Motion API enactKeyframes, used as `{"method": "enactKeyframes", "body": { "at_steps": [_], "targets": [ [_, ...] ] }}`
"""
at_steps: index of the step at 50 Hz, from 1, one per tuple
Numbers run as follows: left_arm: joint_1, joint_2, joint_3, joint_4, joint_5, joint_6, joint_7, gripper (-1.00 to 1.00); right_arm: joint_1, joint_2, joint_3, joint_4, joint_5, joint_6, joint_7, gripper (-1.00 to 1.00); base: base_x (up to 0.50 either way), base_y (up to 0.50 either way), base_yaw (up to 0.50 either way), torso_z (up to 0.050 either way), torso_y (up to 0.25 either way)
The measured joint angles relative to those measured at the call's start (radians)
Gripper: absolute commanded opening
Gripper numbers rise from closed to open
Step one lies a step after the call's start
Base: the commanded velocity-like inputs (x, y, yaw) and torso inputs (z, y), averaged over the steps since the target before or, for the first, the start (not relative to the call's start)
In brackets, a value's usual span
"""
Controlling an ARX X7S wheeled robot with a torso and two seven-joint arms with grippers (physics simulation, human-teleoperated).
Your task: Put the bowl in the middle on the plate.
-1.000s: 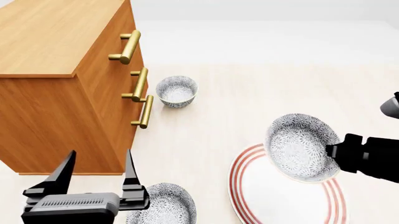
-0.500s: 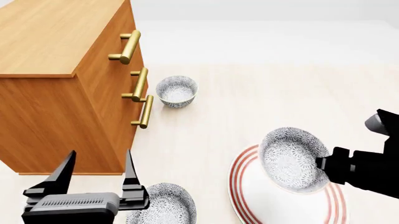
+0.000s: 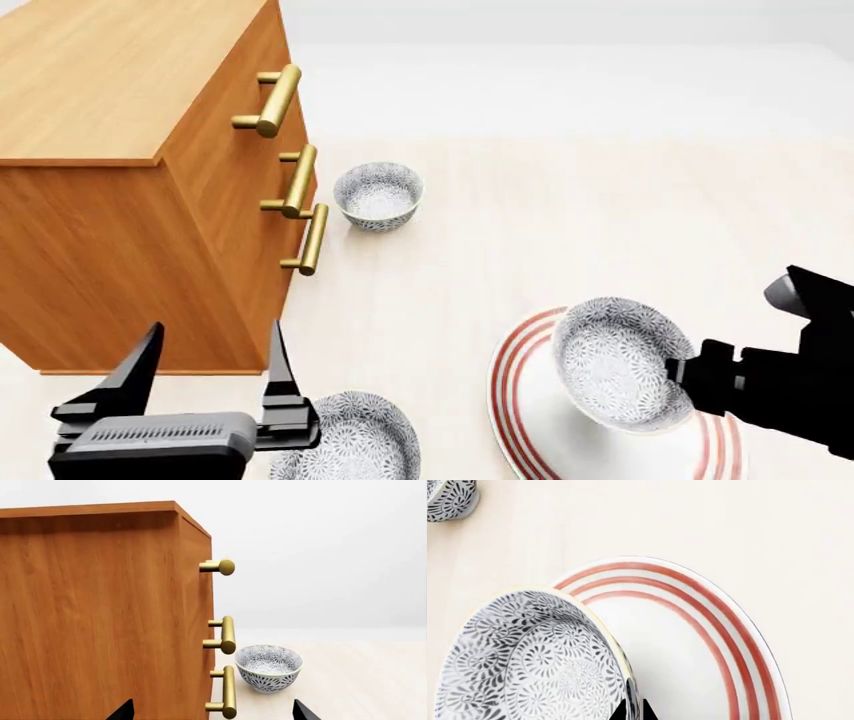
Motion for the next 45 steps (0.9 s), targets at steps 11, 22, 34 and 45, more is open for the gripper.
{"method": "enactKeyframes", "body": {
  "at_steps": [11,22,34,45],
  "targets": [
    [-0.002,-0.001,0.004,-0.004,0.000,0.001,-0.002,1.00,-0.032,-0.010,-0.014,0.018,-0.009,-0.025,-0.017,-1.00,0.00,0.00,0.00,0.000,0.000],
    [-0.003,-0.002,0.007,-0.006,0.000,0.003,-0.004,1.00,-0.044,-0.016,-0.014,0.027,-0.001,-0.040,-0.026,1.00,0.00,0.00,0.00,0.000,0.000],
    [-0.003,-0.005,0.009,-0.009,-0.002,0.005,-0.005,1.00,-0.043,-0.021,-0.007,0.034,0.008,-0.047,-0.032,1.00,0.00,0.00,0.00,0.000,0.000],
    [-0.004,-0.006,0.011,-0.009,-0.003,0.006,-0.008,1.00,-0.050,-0.004,0.013,0.011,-0.004,-0.125,-0.022,1.00,0.00,0.00,0.00,0.000,0.000]
  ]
}}
